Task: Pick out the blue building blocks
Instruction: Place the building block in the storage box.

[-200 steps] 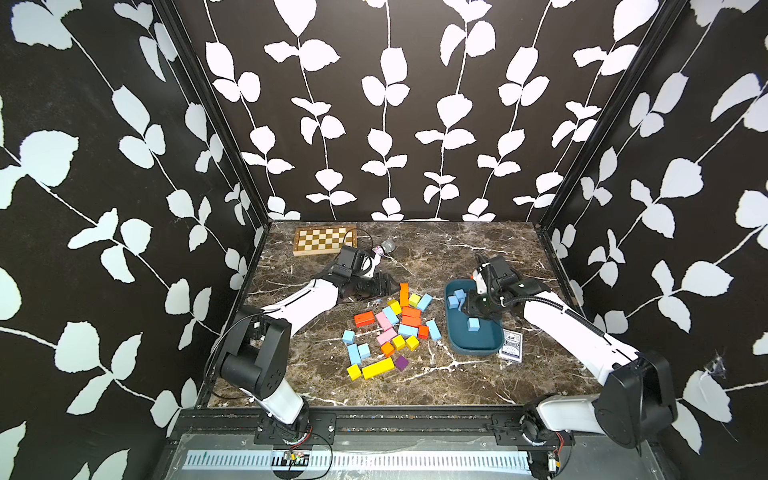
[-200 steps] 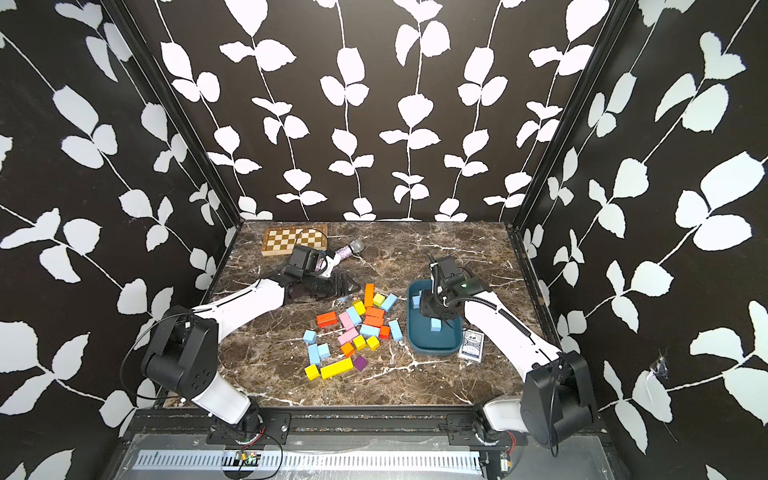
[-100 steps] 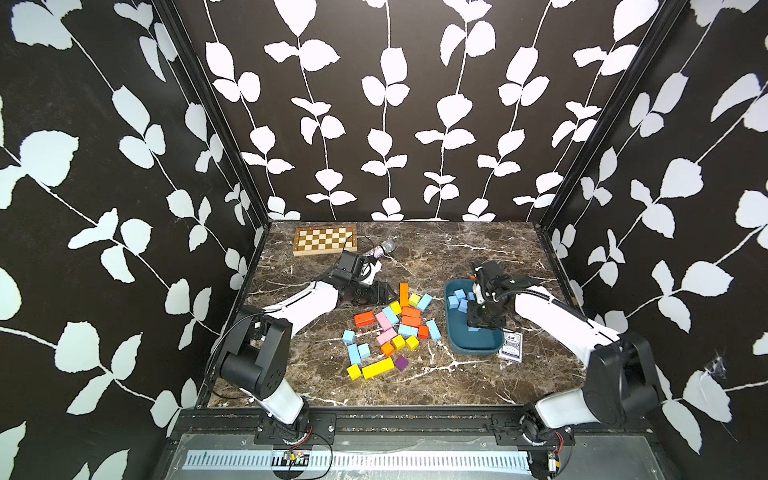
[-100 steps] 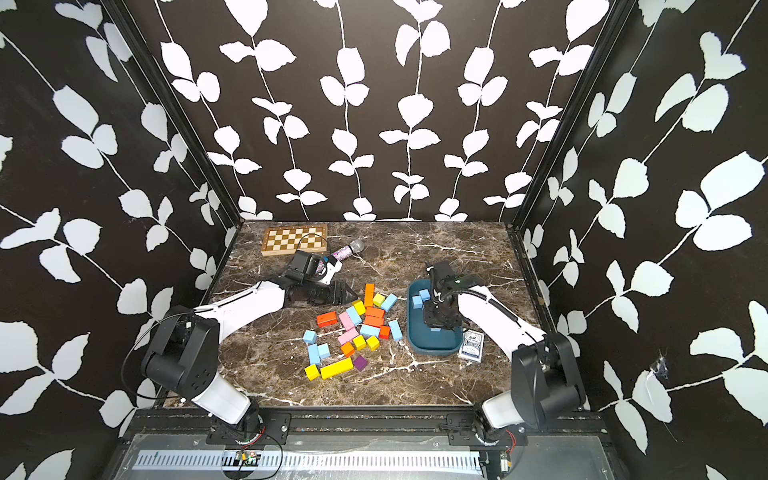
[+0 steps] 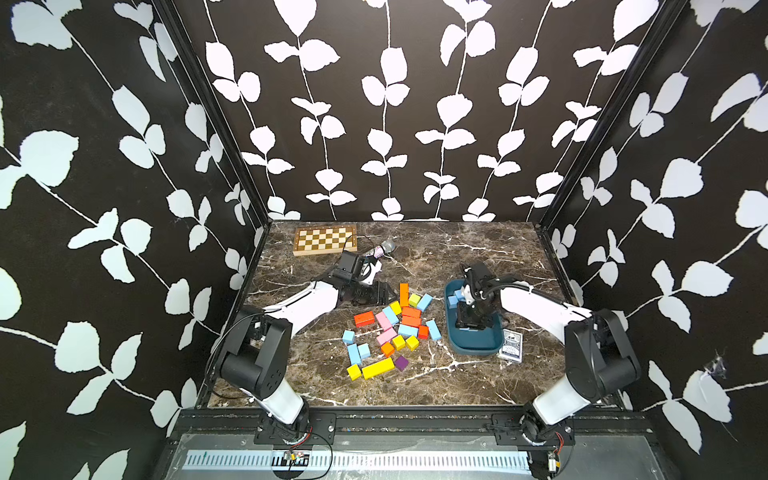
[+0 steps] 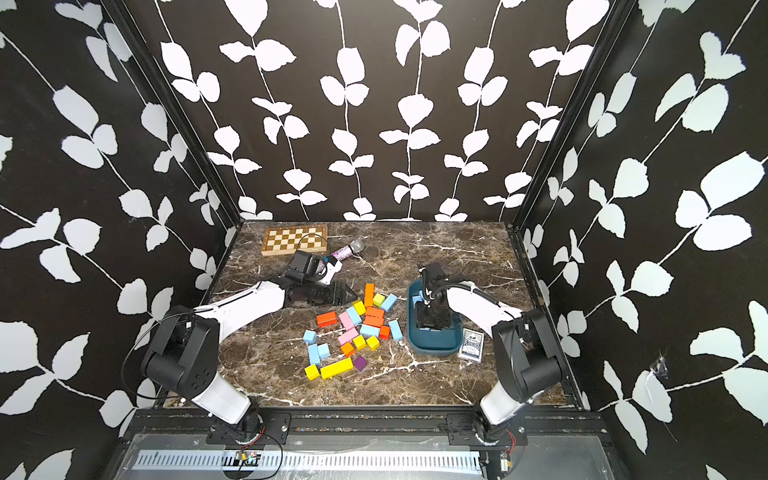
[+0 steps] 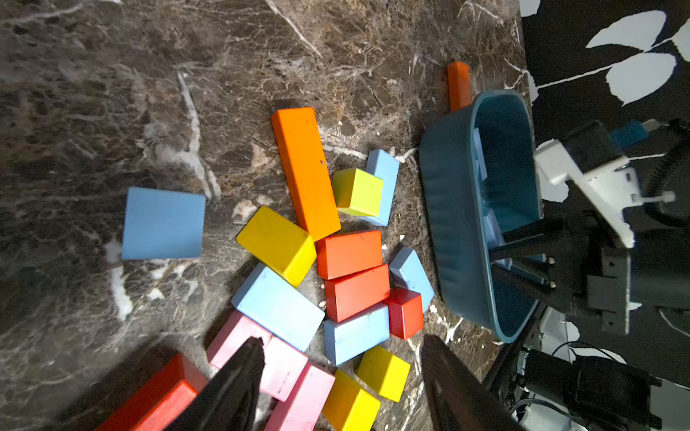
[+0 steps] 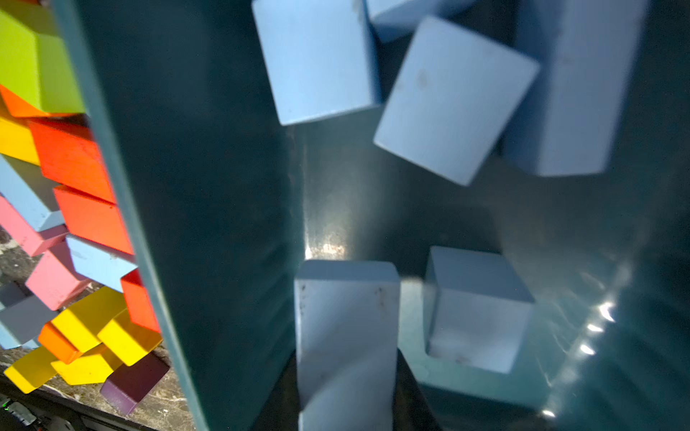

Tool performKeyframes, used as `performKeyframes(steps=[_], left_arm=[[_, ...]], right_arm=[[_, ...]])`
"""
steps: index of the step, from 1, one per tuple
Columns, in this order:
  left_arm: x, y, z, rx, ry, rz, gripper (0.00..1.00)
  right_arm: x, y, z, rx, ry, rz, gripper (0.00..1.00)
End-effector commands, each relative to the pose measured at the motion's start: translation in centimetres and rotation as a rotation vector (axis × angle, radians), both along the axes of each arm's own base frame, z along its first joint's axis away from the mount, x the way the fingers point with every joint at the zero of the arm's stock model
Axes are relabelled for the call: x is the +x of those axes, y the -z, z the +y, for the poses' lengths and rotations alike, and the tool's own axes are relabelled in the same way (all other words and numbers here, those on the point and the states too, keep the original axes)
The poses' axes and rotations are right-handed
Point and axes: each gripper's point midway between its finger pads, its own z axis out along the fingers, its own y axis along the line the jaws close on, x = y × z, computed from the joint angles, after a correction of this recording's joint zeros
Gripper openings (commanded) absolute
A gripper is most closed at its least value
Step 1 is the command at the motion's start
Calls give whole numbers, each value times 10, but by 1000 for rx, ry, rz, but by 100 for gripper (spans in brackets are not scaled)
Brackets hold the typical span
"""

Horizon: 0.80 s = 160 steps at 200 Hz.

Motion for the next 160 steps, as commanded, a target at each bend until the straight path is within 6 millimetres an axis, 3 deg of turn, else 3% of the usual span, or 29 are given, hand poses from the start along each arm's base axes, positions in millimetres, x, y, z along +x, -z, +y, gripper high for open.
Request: performKeyframes(steps=[1,81,113,155,160], left_arm=[[1,-3,2,11,5,-13,69],[0,-8,3,15,12,-30,69],[0,-7,3,16,13,-30,69],[0,-7,3,18,12,-30,69],[0,-7,4,18,12,-32,69]], right_arm=[[7,3,12,21,-30,-8,23],[14,15,13,-22,-29,-7,37],[15,1,9,-47,-23,-38,48],[22,-28,10,-55,-9,-116,50],[25,-42,12,-38,-6,-156,50]])
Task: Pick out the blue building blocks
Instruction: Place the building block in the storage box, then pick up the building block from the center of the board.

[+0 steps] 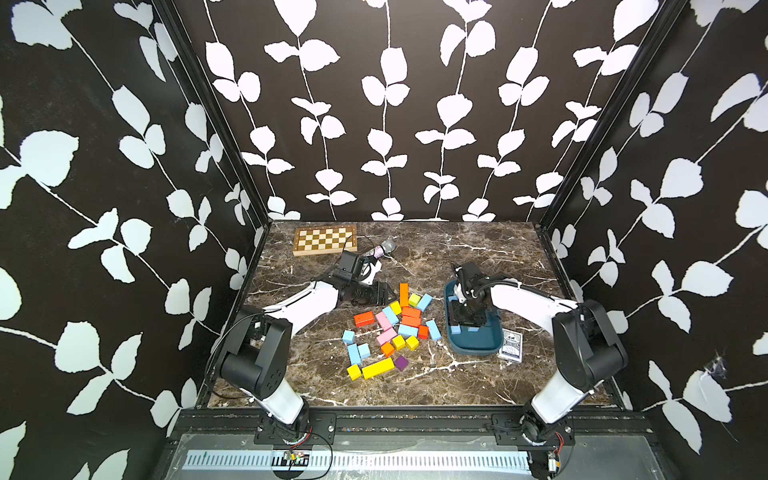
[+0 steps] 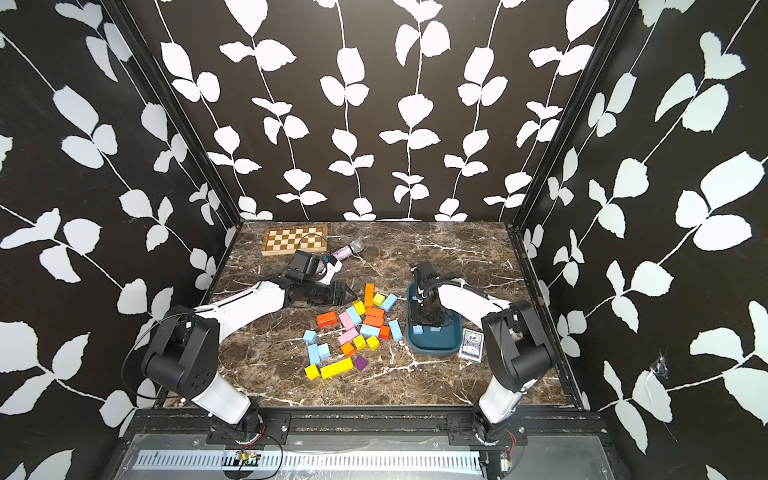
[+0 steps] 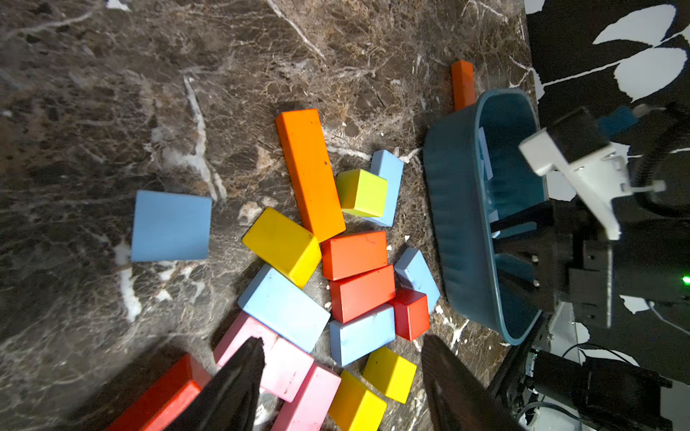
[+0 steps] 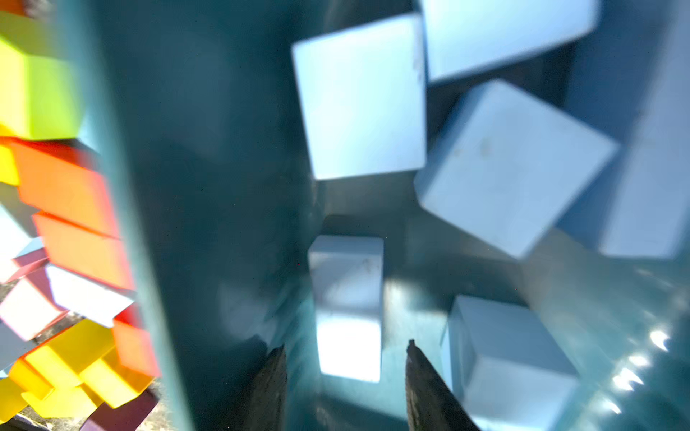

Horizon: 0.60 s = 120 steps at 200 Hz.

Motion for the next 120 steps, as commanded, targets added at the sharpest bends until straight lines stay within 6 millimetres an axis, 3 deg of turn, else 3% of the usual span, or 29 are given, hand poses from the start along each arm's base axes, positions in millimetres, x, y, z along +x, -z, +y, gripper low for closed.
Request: performKeyframes(steps=[1,34,77,79,120], left_arm=[[-1,-8,2,6,7,-19,69],[-2,-5,6,29,9,-24,69],[-4,-6,8,41,18,-34,70],[-4,-6,9,43,19,-33,70],[-6,-5,15,67,22,-48,72]], right_arm=[[11,-41,3,8,16,-110,50],[25,-83,20,55,17,-222,49],[37,-121,68,119,-56,-289,49],[38,-114,71,110,-59,-270,49],[49,-101,112,109,-102,-223,49]])
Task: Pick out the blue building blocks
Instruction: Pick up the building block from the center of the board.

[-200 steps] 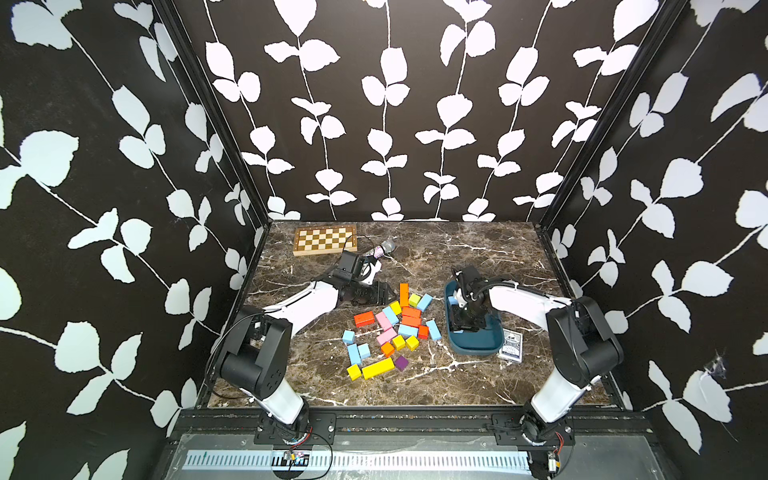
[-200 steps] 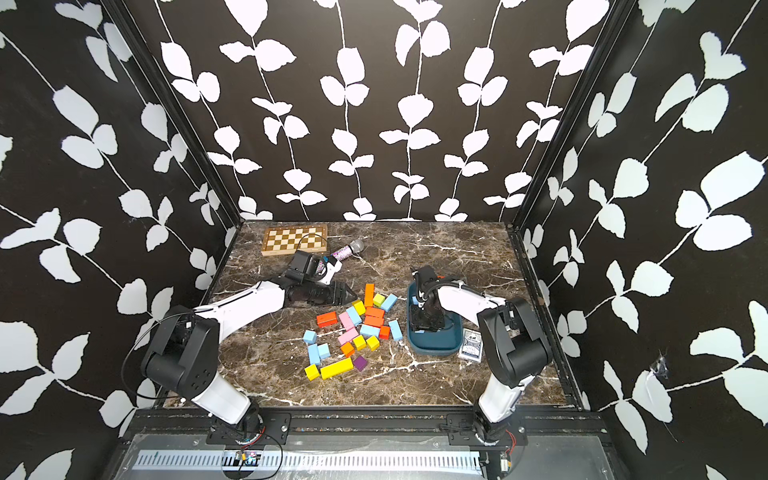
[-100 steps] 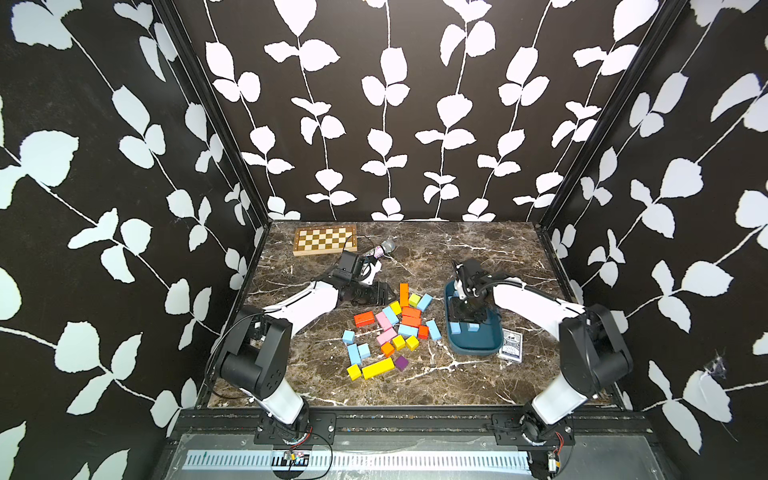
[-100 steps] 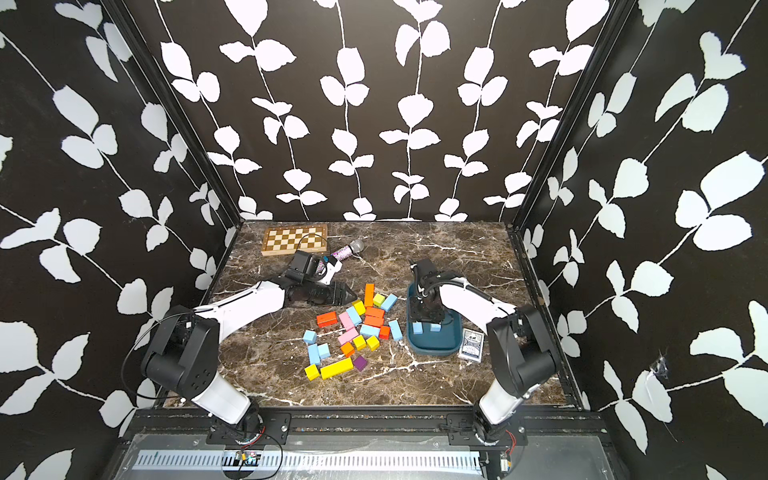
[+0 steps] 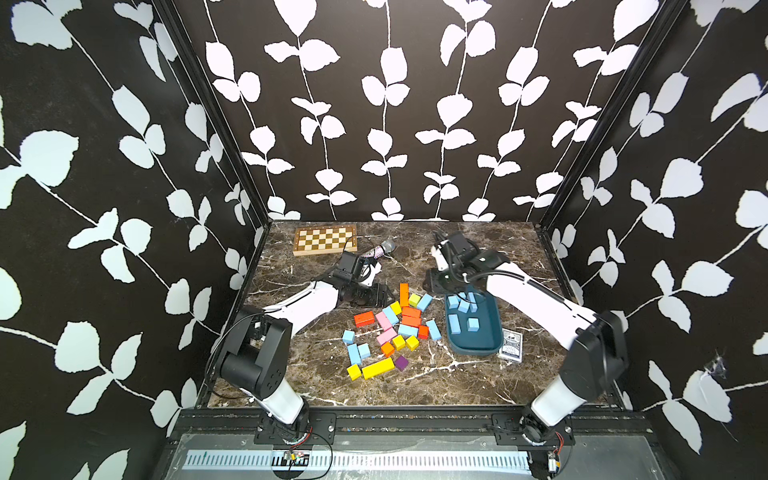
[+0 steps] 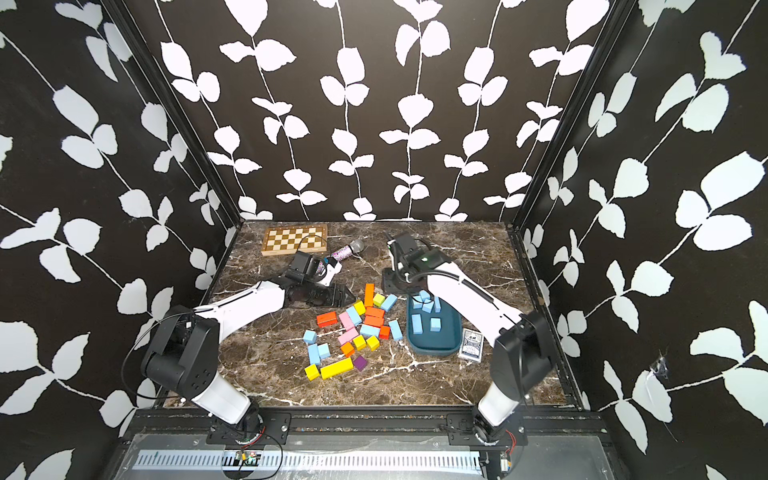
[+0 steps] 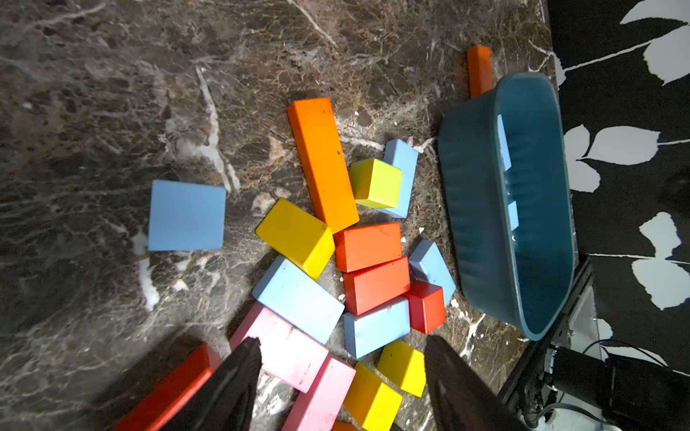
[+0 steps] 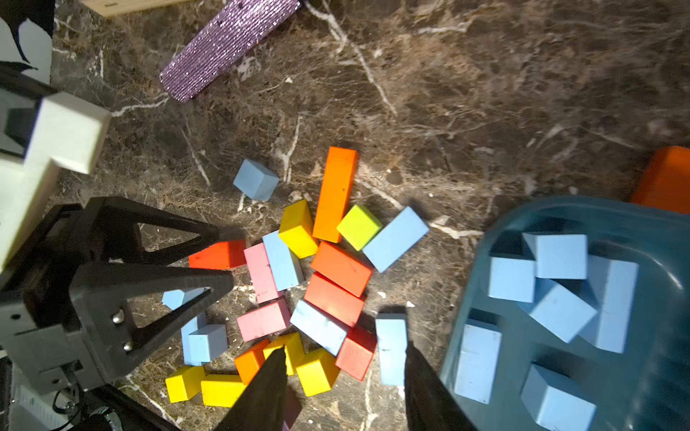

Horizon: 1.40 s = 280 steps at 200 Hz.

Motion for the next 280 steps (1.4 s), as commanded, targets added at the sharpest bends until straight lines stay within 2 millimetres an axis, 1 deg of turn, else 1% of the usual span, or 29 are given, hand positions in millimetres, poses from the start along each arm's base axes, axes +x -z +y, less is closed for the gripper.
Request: performKeyframes(steps=[1,6,24,35,62,75,94,115,127,137,155,176,197,216,257,280], left_arm=[[-4,-11,9,21,6,-37,72],[-3,-12,10,22,6,-41,72],[-3,-9,18,37,-8,-42,72],[-3,-7,22,42,-23,-35,72],[-1,-9,29,38,-43,-40,72],[-1,-10,30,35,-47,-44,72],[-1,-11,31,31,-50,-44,72],[-1,-11,31,25,-53,-43,72],[-1,-12,30,20,-53,-42,72],[-1,-13,30,18,-53,-43,72],[-2,-13,30,16,-53,-43,72],[-2,-11,30,16,-55,-41,72],[-1,-12,30,15,-54,-40,72],[-1,-12,30,14,-55,-41,72],[-1,-11,31,18,-56,-41,72],[-1,-12,31,18,-56,-42,72]], right_arm=[[0,18,14,-38,-5,65,49],[1,20,19,-48,-17,75,49],[2,32,25,-111,-33,111,49],[3,41,25,-141,-26,134,49],[6,62,22,-200,-4,179,49],[7,69,17,-251,1,198,49],[9,77,3,-340,25,211,50],[11,85,-12,-385,67,227,51],[14,89,-19,-373,102,231,51],[18,90,-21,-341,130,223,51],[28,94,-20,-252,180,209,51],[38,98,-17,-198,212,209,51],[48,101,-15,-195,218,205,51],[55,107,-18,-219,222,208,51],[63,121,-23,-243,217,233,51],[65,127,-21,-256,198,247,51]])
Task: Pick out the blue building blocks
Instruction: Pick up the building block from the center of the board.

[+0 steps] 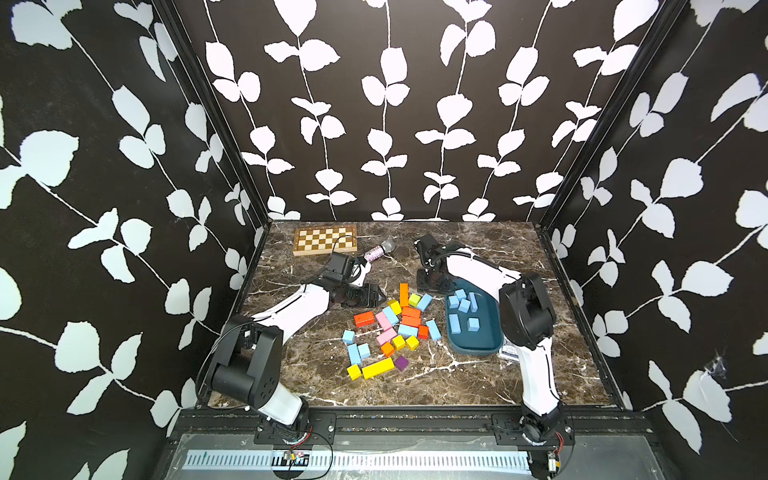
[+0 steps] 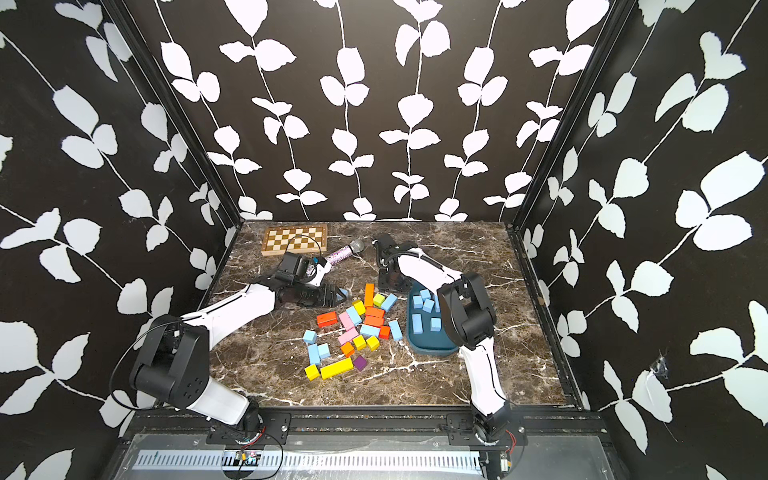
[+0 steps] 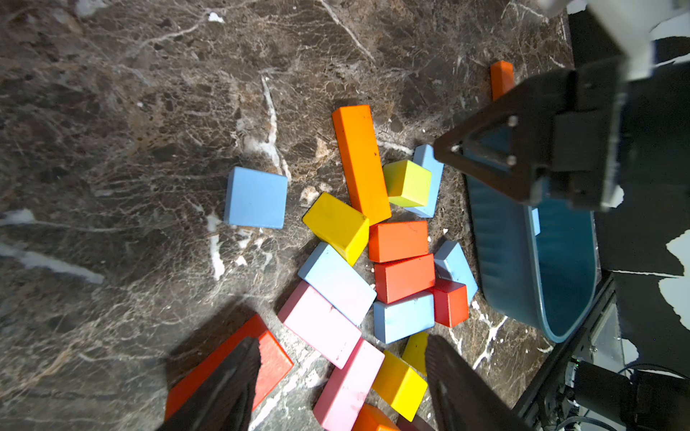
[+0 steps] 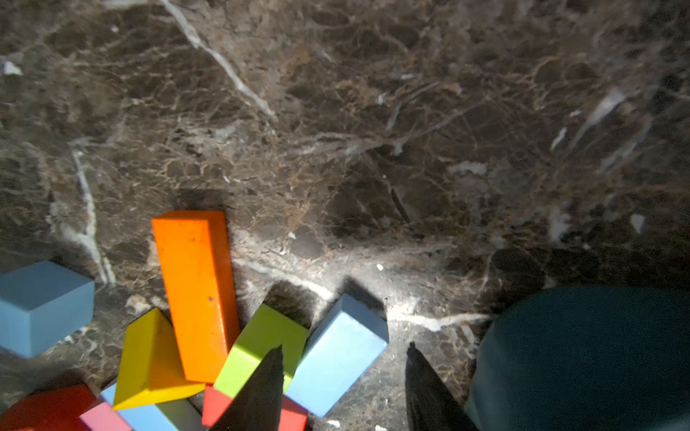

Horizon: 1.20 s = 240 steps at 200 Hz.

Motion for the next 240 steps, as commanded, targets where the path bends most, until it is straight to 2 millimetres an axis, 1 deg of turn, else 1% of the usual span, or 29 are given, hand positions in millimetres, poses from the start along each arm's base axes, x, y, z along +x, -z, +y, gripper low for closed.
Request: performKeyframes(steps=[1,35,62,117,132,157,179,202,240], left_arm=[[-3,-8,2,-11,3,-19,72],[-3,-9,3,-9,3,-21,72],[-3,-7,3,-7,1,-16,72],[-2,-4,2,-9,-5,-2,72],[-2,-3,2,-11,-6,1,72],[-2,-3,2,-11,-7,3,72],[-2,-2,2,-9,-6,2,72],[-3,-1,2,-7,-6,5,72],[-3,2,2,-6,-5,13,71]], right_arm=[[2,5,-3,-25,-11,24,51],[-3,9,-5,-32,-14,47,51],[-13,13,-7,-24,-16,76,51],[-30,20,2,20,-20,102,49],[-33,25,6,28,-27,112,48],[-38,31,10,29,-35,126,44],[-39,32,11,30,-40,124,39],[-37,29,14,36,-44,112,33],[-32,16,19,60,-52,68,23]])
